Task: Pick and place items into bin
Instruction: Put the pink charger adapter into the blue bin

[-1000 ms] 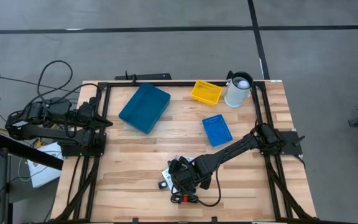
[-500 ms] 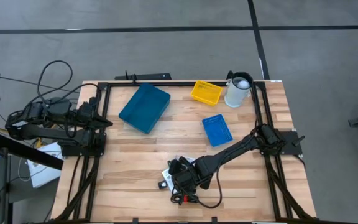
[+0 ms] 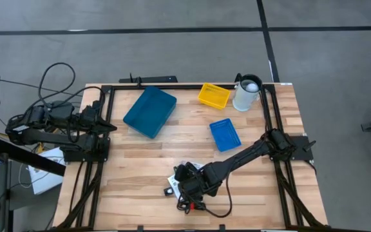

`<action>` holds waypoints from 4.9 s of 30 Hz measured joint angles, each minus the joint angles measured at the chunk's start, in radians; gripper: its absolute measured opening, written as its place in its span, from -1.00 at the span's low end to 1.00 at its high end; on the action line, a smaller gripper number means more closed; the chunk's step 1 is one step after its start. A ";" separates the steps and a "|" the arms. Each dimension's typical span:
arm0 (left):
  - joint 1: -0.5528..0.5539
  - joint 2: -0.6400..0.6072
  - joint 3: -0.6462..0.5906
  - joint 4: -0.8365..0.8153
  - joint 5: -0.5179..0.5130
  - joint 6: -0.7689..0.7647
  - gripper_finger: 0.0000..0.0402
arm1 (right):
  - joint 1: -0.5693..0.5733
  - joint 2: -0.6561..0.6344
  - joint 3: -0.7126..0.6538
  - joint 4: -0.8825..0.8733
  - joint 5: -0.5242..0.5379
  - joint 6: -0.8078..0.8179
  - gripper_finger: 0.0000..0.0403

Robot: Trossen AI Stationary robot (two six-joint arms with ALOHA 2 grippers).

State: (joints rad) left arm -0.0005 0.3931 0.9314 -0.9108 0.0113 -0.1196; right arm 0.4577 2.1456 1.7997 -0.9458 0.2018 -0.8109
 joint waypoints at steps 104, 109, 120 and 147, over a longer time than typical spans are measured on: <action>0.000 0.000 0.000 0.000 0.000 0.000 -1.00 | -0.433 0.003 0.094 0.040 -0.173 -0.062 -0.10; 0.000 0.000 0.000 0.000 0.000 0.000 -1.00 | -0.418 0.003 0.094 0.075 -0.174 -0.061 0.09; 0.000 0.000 0.000 0.000 0.000 0.000 -1.00 | -0.383 0.070 0.093 0.080 -0.178 -0.043 0.16; 0.000 0.000 0.000 0.000 0.000 0.000 -1.00 | -0.392 0.121 0.094 0.132 -0.317 -0.080 0.16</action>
State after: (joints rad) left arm -0.0002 0.3927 0.9310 -0.9108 0.0113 -0.1200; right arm 0.0659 2.2670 1.8938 -0.8139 -0.1149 -0.8909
